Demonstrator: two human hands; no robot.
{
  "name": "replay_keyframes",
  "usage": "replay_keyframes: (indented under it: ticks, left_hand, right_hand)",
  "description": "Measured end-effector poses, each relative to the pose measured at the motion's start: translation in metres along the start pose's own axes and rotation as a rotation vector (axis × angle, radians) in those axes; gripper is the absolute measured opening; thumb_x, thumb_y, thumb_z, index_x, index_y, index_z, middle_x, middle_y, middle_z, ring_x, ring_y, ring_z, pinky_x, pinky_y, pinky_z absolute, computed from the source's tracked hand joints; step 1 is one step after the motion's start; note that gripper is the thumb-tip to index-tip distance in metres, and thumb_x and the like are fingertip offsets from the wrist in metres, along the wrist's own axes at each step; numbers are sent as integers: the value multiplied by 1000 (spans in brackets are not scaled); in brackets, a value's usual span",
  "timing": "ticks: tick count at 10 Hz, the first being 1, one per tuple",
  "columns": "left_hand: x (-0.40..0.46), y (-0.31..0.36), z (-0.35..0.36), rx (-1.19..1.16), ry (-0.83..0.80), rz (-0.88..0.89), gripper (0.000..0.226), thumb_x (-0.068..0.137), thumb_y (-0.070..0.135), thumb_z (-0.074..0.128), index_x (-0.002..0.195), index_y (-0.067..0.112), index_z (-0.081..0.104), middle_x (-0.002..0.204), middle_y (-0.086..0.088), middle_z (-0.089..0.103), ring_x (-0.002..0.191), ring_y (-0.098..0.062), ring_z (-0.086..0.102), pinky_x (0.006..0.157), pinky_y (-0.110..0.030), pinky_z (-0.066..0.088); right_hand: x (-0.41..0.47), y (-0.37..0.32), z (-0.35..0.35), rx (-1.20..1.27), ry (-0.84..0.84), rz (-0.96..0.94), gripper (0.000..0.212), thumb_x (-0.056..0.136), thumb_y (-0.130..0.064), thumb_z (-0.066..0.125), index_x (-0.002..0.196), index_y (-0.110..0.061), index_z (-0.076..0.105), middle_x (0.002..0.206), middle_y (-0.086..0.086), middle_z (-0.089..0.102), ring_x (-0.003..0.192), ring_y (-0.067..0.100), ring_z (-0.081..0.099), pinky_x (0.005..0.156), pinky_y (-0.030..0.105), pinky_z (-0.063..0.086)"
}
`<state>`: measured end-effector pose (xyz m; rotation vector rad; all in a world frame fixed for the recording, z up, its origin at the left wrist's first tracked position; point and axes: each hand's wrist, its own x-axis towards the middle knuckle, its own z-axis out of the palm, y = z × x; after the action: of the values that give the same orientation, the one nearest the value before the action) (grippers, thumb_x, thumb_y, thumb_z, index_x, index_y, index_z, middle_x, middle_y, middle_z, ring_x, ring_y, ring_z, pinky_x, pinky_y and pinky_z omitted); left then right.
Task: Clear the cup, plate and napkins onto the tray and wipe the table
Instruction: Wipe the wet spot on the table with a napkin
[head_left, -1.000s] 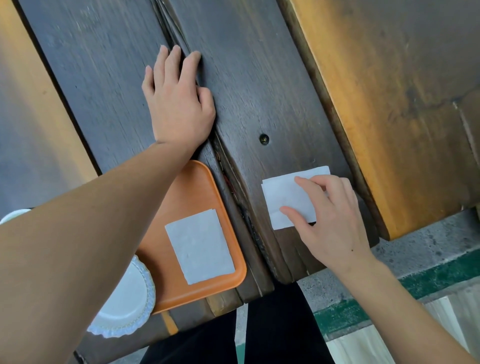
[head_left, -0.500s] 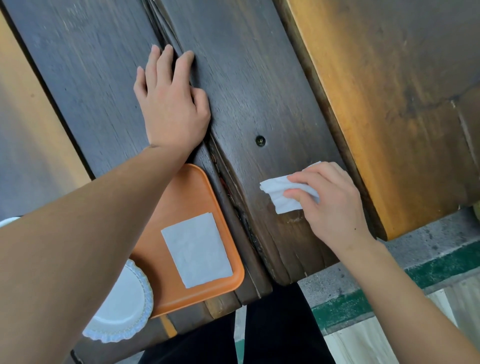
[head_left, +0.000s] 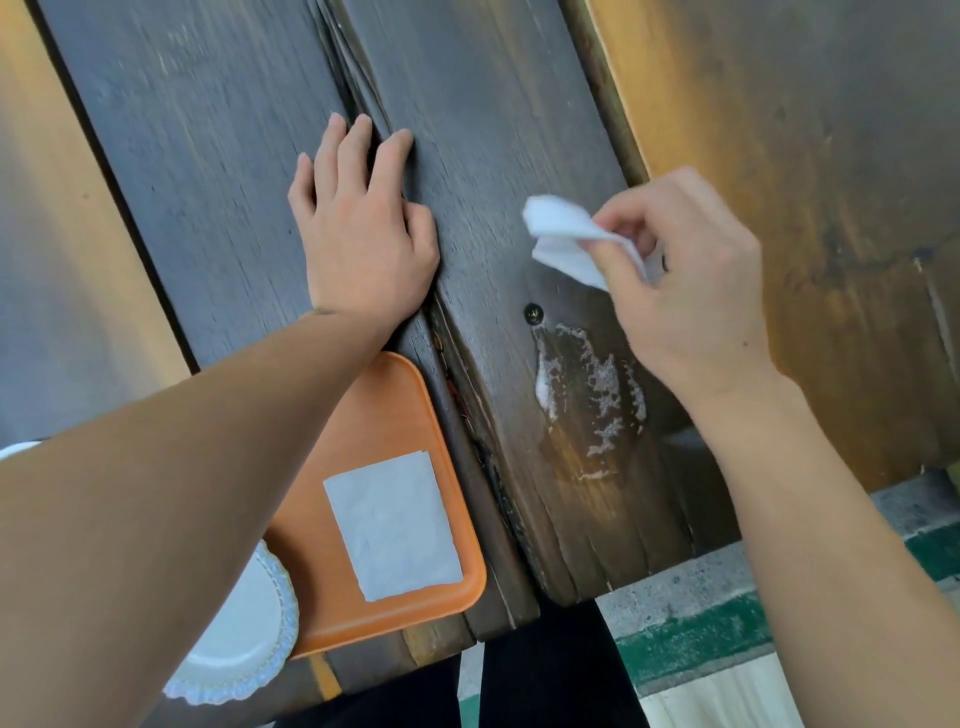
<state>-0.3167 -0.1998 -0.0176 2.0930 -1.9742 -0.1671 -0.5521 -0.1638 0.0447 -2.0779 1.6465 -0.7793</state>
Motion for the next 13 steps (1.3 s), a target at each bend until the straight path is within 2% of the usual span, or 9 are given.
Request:
replay_keyframes:
  ticks: [2, 3, 4, 5, 7, 8, 9, 10, 13]
  left_hand:
    - [0, 1, 0, -4, 4, -1, 55, 89, 25, 39, 141, 17, 52, 154, -10, 45, 151, -30, 28, 123, -52, 18]
    - [-1, 0, 1, -1, 15, 6, 55, 88, 24, 40, 140, 17, 54, 153, -11, 46, 150, -31, 30, 122, -53, 19]
    - [0, 1, 1, 0, 4, 4, 55, 87, 24, 40, 140, 17, 53, 153, -11, 45, 151, -31, 29, 122, -53, 19]
    - [0, 0, 0, 3, -6, 1, 56, 87, 24, 39, 141, 18, 52, 155, -10, 44, 151, -31, 28, 122, -53, 18]
    - [1, 2, -1, -5, -10, 0, 56, 88, 24, 38, 142, 17, 52, 155, -11, 44, 151, -31, 27, 123, -53, 17]
    - [2, 2, -1, -1, -14, 2, 56, 88, 25, 38, 142, 17, 52, 155, -11, 44, 151, -30, 27, 123, -53, 17]
    - [1, 2, -1, 12, -17, 0, 56, 88, 25, 38, 142, 18, 52, 155, -10, 43, 152, -30, 27, 123, -53, 18]
    - [1, 2, -1, 3, -15, 1, 56, 88, 25, 38, 142, 18, 52, 155, -11, 44, 152, -30, 27, 123, -53, 18]
    - [-1, 1, 0, -13, -11, 2, 56, 88, 26, 38, 142, 17, 52, 155, -10, 44, 152, -30, 27, 123, -53, 17]
  right_hand:
    - [4, 1, 14, -67, 26, -34, 7, 87, 2, 59, 92, 1, 63, 97, 15, 61, 78, 21, 56, 61, 30, 46]
    - [-13, -3, 24, -76, -32, -88, 7, 86, 3, 61, 90, 0, 67, 97, 16, 62, 85, 26, 59, 70, 26, 47]
    - [-37, -8, 24, -127, -187, -132, 6, 84, -4, 65, 89, -3, 68, 101, 14, 64, 89, 29, 59, 70, 41, 51]
    - [-59, -11, 23, -140, -299, -81, 17, 86, -19, 64, 95, -7, 71, 110, 11, 64, 99, 28, 59, 75, 44, 52]
    - [-68, -16, 23, -104, -170, 43, 19, 94, -23, 63, 103, -9, 72, 113, 10, 65, 102, 24, 60, 77, 40, 55]
    - [-63, -23, 26, -143, -101, 116, 26, 92, -28, 67, 108, -9, 68, 105, 11, 63, 94, 24, 59, 72, 35, 55]
    - [-59, -26, 32, -126, -117, 226, 25, 91, -27, 70, 108, -10, 65, 104, 9, 59, 90, 22, 60, 67, 31, 56]
    - [-54, -27, 39, -127, -123, 268, 19, 92, -22, 70, 107, -11, 66, 104, 7, 61, 93, 20, 61, 69, 34, 58]
    - [-70, -30, 46, -159, -93, 206, 12, 98, -17, 60, 93, -9, 66, 96, 6, 59, 88, 20, 54, 69, 33, 51]
